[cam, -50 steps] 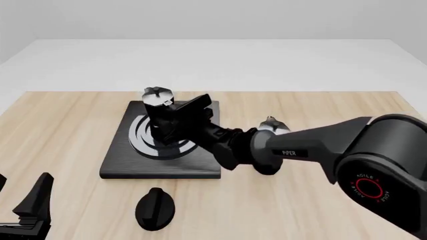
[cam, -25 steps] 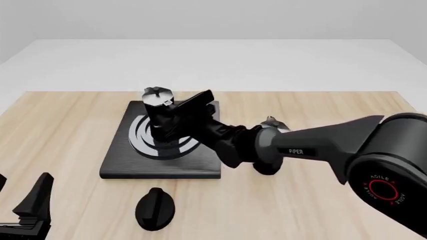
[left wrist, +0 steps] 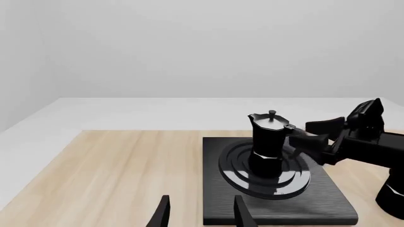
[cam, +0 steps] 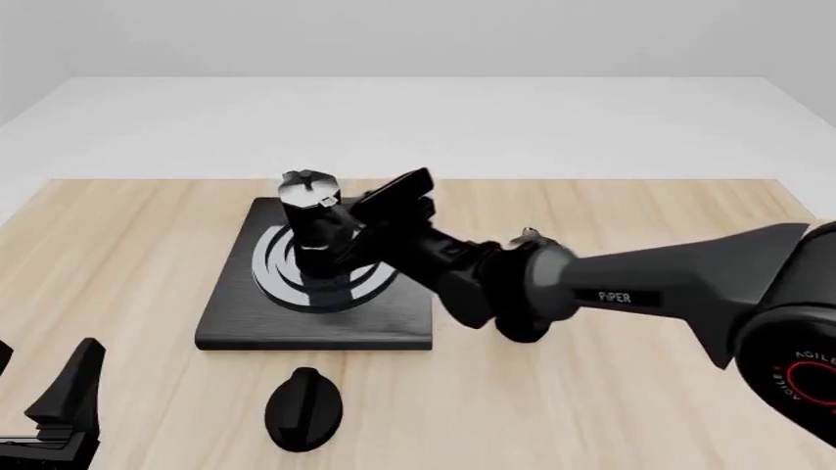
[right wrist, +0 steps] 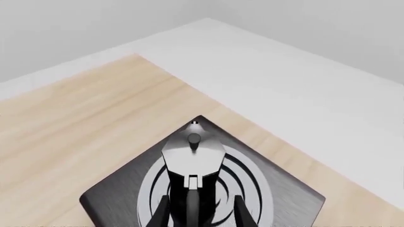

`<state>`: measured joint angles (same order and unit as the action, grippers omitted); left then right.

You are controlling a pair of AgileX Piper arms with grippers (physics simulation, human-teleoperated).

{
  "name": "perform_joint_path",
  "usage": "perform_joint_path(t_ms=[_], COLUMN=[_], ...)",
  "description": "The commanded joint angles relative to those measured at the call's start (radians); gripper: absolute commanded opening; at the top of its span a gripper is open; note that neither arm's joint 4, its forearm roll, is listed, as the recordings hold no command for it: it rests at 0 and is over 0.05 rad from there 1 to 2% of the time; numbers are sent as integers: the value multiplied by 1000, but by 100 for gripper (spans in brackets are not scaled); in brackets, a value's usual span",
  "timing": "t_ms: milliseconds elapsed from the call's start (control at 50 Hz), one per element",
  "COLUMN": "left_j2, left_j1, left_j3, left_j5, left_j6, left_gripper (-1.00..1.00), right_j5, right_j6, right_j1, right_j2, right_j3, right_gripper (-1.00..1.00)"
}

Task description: Put the right moka pot on the stove.

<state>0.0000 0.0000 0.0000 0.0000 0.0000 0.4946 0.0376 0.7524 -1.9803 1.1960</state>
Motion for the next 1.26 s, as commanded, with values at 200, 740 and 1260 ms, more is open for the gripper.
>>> perform_joint_path(t_ms=[200,740,1260], left_j2=[0,0,0], left_j1=[0,0,0], left_j3=[0,0,0], left_j5=[0,0,0], left_j6=[0,0,0], left_gripper=[100,100,100], right_j5=[-7,-25,-71], right_j6=[10,10,4], right_j1=[-3,7,45], right_j2=[95,335,675], right_j3=[-77,-245,-440], right_gripper=[100,100,100])
